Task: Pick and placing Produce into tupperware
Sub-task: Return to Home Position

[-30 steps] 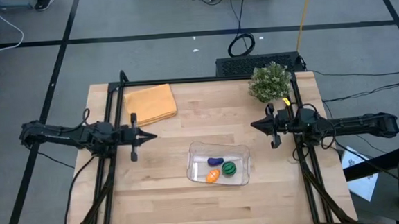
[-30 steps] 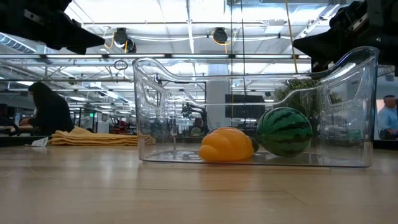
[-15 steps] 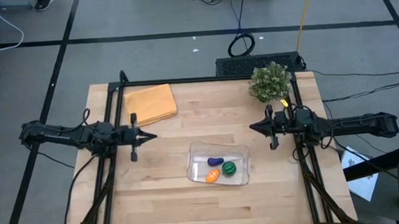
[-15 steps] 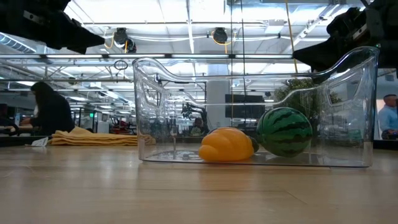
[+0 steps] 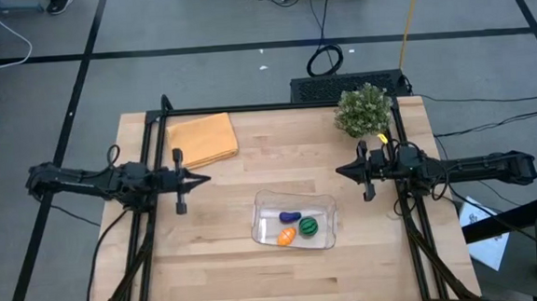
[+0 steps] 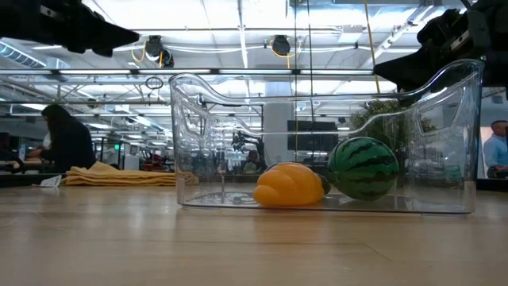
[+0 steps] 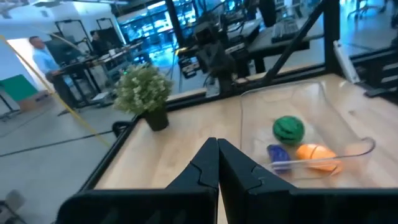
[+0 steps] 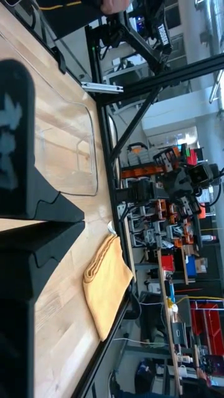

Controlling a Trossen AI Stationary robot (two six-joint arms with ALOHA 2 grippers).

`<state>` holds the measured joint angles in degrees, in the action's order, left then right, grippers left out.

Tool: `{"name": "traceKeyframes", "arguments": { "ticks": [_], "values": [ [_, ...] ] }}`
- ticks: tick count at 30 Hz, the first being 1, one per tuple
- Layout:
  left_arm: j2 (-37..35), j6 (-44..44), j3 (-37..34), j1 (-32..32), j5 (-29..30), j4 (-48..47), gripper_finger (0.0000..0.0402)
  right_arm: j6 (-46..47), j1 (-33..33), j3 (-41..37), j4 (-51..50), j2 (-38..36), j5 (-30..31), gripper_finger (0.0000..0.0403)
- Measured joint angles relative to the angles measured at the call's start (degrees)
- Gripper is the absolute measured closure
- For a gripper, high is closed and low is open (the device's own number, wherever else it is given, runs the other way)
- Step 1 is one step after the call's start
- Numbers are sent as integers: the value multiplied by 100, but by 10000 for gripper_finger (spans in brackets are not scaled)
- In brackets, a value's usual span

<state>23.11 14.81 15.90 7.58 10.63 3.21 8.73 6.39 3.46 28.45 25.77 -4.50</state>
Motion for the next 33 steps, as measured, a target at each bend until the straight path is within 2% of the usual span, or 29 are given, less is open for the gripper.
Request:
{"name": "traceKeyframes", "arguments": {
  "ticks": [5, 12, 24, 33],
  "values": [
    [-2, 82, 0, -226, -19, -160, 401, 0, 0, 0, 9, -1, -2, 403],
    [-7, 54, 0, -572, -616, -266, 401, -42, 0, 0, 48, -1, -2, 403],
    [-112, -303, -16, -533, -626, -531, 401, -153, 0, -6, -42, -1, 31, 403],
    [-230, -443, -591, -405, -417, -262, 401, -195, 0, -260, 60, -3, 40, 403]
  ]
}}
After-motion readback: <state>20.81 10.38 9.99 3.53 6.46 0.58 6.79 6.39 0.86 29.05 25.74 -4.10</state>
